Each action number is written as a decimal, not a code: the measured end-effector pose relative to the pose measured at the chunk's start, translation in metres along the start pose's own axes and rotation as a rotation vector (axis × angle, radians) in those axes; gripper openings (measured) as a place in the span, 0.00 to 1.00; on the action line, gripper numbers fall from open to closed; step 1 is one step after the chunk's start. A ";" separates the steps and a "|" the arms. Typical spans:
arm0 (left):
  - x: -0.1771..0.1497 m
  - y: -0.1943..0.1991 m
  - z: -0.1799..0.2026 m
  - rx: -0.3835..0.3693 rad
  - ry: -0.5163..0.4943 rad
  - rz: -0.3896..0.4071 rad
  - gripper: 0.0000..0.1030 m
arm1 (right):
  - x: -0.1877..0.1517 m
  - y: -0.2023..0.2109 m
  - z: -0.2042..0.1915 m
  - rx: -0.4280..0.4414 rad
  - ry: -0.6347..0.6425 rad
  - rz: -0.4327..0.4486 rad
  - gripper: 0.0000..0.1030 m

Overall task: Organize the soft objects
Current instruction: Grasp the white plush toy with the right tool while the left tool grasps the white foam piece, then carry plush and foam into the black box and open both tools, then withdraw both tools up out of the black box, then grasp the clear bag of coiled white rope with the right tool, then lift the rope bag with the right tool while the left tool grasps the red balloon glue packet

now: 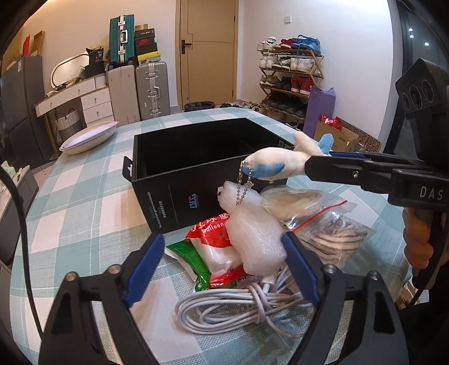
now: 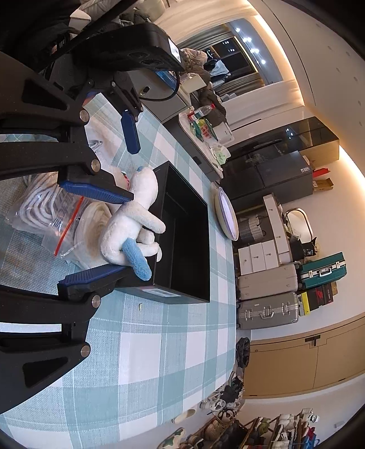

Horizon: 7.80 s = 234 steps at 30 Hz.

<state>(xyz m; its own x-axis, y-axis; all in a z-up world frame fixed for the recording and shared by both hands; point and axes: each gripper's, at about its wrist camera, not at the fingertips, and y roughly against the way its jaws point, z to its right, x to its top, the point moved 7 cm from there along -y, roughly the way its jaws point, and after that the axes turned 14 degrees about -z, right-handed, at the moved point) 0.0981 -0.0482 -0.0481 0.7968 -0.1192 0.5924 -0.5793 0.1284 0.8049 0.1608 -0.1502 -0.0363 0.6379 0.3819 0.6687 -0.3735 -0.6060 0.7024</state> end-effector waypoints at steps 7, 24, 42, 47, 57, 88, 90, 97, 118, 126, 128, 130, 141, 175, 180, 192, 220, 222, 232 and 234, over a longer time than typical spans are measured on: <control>0.002 -0.002 0.011 0.001 -0.056 -0.012 0.76 | 0.000 0.004 0.000 0.000 -0.002 0.010 0.42; 0.000 0.018 0.006 -0.087 -0.012 0.030 0.33 | 0.005 0.009 -0.001 0.002 0.002 0.037 0.42; 0.036 0.053 -0.027 -0.046 0.047 0.140 0.33 | 0.025 0.022 -0.002 -0.122 0.003 0.126 0.42; 0.051 0.043 -0.037 -0.022 0.062 0.141 0.33 | 0.036 0.016 -0.003 -0.208 0.019 0.124 0.42; 0.074 0.022 -0.043 -0.004 0.071 0.131 0.33 | 0.061 -0.011 0.002 -0.279 0.031 0.083 0.42; 0.084 -0.012 -0.046 0.033 0.055 0.045 0.59 | 0.081 -0.044 0.026 -0.327 0.089 0.018 0.70; 0.080 -0.004 -0.044 0.039 0.042 0.057 0.60 | 0.076 -0.034 0.025 -0.294 0.081 0.016 0.81; 0.059 0.022 -0.048 0.028 0.068 0.101 0.97 | 0.054 0.001 0.020 -0.202 0.014 0.044 0.99; 0.022 0.053 -0.050 0.038 0.121 0.130 1.00 | 0.004 0.019 0.007 -0.183 -0.082 -0.034 1.00; 0.017 0.044 -0.051 0.053 0.122 0.104 1.00 | -0.003 0.009 -0.002 -0.167 -0.037 -0.076 1.00; 0.016 0.041 -0.051 0.050 0.121 0.101 1.00 | -0.004 0.004 -0.001 -0.160 -0.037 -0.090 1.00; 0.015 0.038 -0.051 0.056 0.120 0.092 1.00 | -0.005 0.000 -0.001 -0.160 -0.040 -0.101 1.00; 0.012 0.028 -0.047 0.067 0.102 0.069 1.00 | 0.000 -0.022 0.002 -0.167 -0.055 -0.177 1.00; 0.008 0.018 -0.052 0.061 0.104 0.042 1.00 | -0.002 -0.072 0.009 -0.122 -0.117 -0.322 0.73; 0.008 0.018 -0.051 0.060 0.102 0.041 1.00 | -0.004 -0.067 0.009 -0.116 -0.113 -0.314 0.59; 0.008 0.015 -0.049 0.048 0.101 0.030 1.00 | -0.008 -0.040 0.007 -0.087 -0.097 -0.249 0.53; 0.013 -0.031 -0.003 0.072 -0.069 -0.139 0.98 | -0.003 0.002 0.001 -0.077 -0.035 -0.129 0.53; 0.014 -0.035 -0.002 0.061 -0.073 -0.158 0.93 | -0.003 0.002 0.001 -0.078 -0.035 -0.129 0.53; 0.012 -0.035 0.002 -0.022 -0.060 -0.164 0.43 | -0.003 0.001 0.001 -0.081 -0.031 -0.129 0.53; 0.011 -0.032 0.001 -0.026 -0.056 -0.154 0.42 | -0.003 0.002 0.001 -0.082 -0.032 -0.129 0.53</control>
<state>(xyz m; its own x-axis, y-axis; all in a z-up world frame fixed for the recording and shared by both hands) 0.1248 -0.0546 -0.0673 0.8644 -0.1938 0.4639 -0.4462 0.1295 0.8855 0.1588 -0.1528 -0.0374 0.7047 0.4299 0.5644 -0.3401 -0.4935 0.8005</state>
